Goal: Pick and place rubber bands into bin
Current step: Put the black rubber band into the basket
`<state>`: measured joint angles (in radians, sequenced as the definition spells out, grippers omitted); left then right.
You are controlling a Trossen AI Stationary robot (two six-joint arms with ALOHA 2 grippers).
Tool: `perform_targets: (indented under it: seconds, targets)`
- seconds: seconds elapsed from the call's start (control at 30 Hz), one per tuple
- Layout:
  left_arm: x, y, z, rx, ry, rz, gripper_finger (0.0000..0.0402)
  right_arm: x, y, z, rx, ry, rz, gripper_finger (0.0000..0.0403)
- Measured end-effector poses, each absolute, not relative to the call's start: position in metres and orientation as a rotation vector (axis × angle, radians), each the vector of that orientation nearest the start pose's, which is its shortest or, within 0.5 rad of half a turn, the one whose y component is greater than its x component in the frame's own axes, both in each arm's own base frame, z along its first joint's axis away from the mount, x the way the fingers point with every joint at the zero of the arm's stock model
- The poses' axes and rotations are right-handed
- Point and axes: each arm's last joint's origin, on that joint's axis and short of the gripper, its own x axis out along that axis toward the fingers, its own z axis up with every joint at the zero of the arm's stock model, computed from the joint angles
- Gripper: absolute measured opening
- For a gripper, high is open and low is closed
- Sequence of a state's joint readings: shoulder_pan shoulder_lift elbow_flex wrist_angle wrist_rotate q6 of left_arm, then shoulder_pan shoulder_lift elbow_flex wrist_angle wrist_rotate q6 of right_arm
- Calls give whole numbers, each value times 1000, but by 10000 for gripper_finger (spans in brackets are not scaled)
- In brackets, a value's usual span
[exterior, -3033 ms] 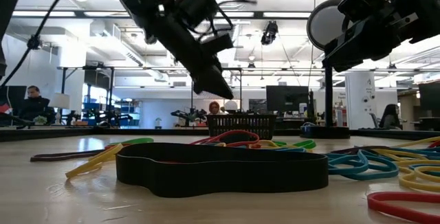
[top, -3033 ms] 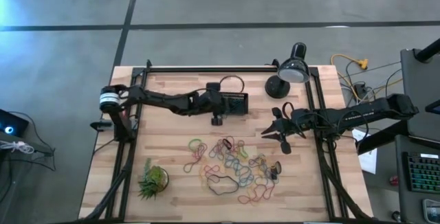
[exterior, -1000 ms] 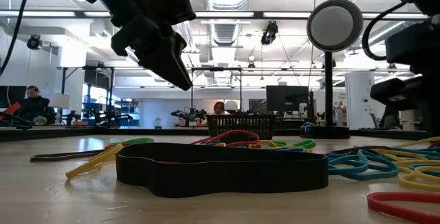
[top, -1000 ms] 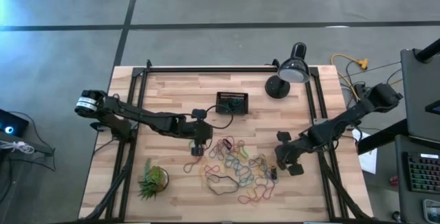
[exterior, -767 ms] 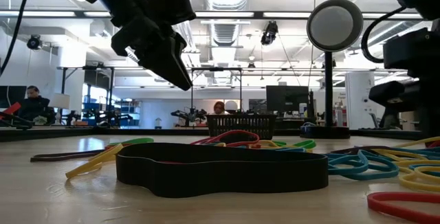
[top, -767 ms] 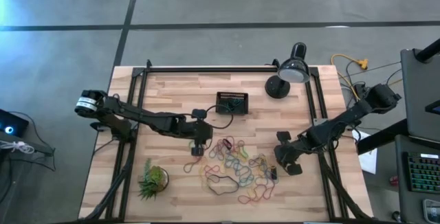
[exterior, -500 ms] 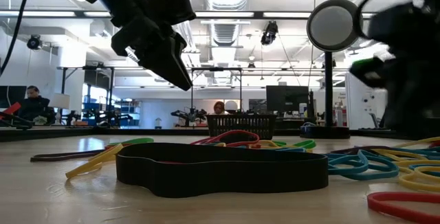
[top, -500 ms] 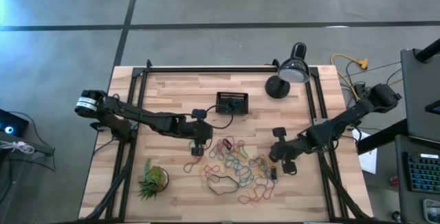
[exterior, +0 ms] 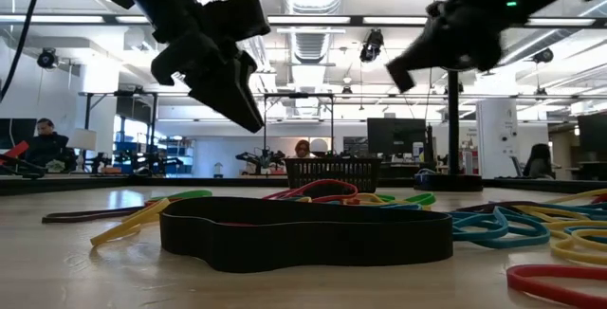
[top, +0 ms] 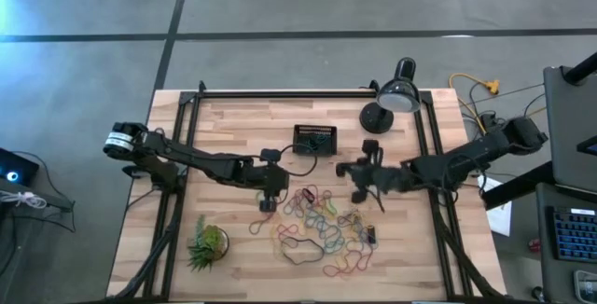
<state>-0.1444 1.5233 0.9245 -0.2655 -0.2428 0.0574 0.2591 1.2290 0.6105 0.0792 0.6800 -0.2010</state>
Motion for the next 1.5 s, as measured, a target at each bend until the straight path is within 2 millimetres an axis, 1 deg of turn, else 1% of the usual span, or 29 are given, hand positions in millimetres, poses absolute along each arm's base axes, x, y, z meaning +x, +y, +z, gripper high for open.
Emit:
perform_targets:
  seconds: [0.07, 0.17, 0.27, 0.33, 0.53, 0.73, 0.83, 0.93, 1.1, 1.23, 1.3, 1.4, 1.5]
  targets:
    - [304, -37, 206, 220, 852, 68, 75, 245, 33, 214, -442, 512, -405, 9]
    - [303, -37, 205, 221, 857, 68, 75, 254, 15, 209, -411, 509, -435, 9]
    - [303, -37, 205, 221, 858, 67, 75, 266, -1, 199, -352, 502, -465, 9]
    - [303, -37, 205, 222, 860, 67, 75, 272, -11, 189, -344, 519, -498, 9]
    - [301, -37, 202, 224, 874, 67, 75, 295, -34, 169, -329, 550, -572, 9]
    - [298, -36, 197, 205, 889, 76, 75, 312, -53, 158, -321, 595, -620, 9]
    - [296, -36, 193, 206, 904, 77, 75, 316, -59, 155, -323, 618, -625, 9]
    - [294, -36, 191, 206, 913, 77, 75, 318, -62, 154, -327, 624, -608, 20]
    - [293, -36, 189, 208, 917, 77, 75, 318, -65, 155, -317, 622, -598, 63]
    - [292, -35, 191, 207, 912, 77, 75, 317, -65, 159, -318, 609, -600, 98]
    - [290, -35, 192, 210, 922, 76, 75, 317, -65, 162, -318, 602, -599, 110]
    - [287, -35, 195, 211, 931, 76, 75, 315, -66, 162, -314, 630, -593, 119]
    - [286, -35, 197, 210, 930, 76, 75, 314, -70, 165, -230, 663, -562, 120]
